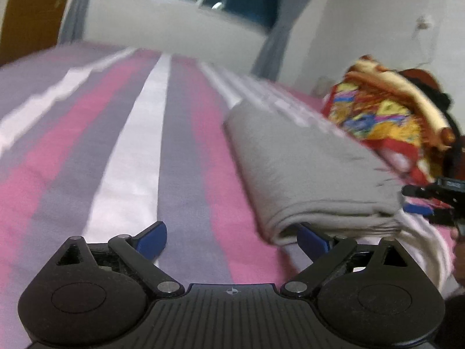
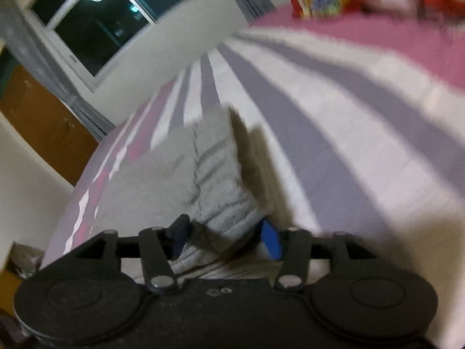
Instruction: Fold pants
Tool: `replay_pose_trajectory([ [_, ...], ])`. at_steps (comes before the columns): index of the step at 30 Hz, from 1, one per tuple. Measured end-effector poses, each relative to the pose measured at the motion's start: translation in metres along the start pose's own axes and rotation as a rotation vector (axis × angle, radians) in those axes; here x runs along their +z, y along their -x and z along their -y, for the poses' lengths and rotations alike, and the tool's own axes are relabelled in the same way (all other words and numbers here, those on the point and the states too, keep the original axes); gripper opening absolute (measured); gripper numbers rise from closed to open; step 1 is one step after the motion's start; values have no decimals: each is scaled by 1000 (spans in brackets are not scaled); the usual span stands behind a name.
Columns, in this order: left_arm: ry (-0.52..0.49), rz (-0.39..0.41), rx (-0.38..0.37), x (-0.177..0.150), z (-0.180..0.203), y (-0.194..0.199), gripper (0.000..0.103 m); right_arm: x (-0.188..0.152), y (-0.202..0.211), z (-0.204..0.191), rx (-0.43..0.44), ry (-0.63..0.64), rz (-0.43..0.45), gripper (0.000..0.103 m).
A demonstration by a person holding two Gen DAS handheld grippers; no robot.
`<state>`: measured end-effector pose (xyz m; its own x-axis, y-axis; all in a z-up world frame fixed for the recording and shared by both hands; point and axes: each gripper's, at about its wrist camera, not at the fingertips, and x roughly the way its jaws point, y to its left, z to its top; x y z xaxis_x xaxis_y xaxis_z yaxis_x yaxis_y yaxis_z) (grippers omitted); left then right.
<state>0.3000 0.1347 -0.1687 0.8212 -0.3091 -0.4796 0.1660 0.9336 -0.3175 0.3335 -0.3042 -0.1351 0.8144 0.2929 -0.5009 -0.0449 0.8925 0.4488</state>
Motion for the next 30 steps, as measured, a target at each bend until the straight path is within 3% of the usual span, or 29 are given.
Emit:
replay_pose_trajectory([
  [3,19,68,-26,22,1,1,96,13,3,-17,-4,198,63,53],
  [5,50,67,-49,36,5,-18,96,14,-13,-24,-22,283,61,51],
  [7,45,-36,-40,42,11,-54,96,10,-35,-29,-45,353,19,49],
  [8,36,-100,-7,41,12,-72,96,7,-50,-28,-104,387,-39,49],
  [9,33,-150,21,39,11,-86,96,4,-54,-25,-132,388,-81,49],
  [11,37,-132,19,48,11,-93,96,15,-53,-14,-86,322,-98,51],
  [14,20,-73,-26,69,9,-101,96,34,-47,-18,-64,351,-29,51],
  [18,-3,-110,-11,94,0,-147,96,61,-80,-21,-40,371,-24,51],
  [21,-36,-194,32,98,-4,-186,103,56,-108,-21,-66,445,-118,54],
  [23,-41,-170,42,110,-1,-193,103,60,-118,-15,-73,435,-153,60],
  [25,-87,-126,35,122,5,-198,103,68,-107,-19,-35,430,-105,56],
  [28,-104,-149,60,134,1,-224,103,75,-107,-27,9,443,-81,55],
  [30,-91,-207,83,138,-1,-244,103,69,-131,-28,-67,480,-153,61],
])
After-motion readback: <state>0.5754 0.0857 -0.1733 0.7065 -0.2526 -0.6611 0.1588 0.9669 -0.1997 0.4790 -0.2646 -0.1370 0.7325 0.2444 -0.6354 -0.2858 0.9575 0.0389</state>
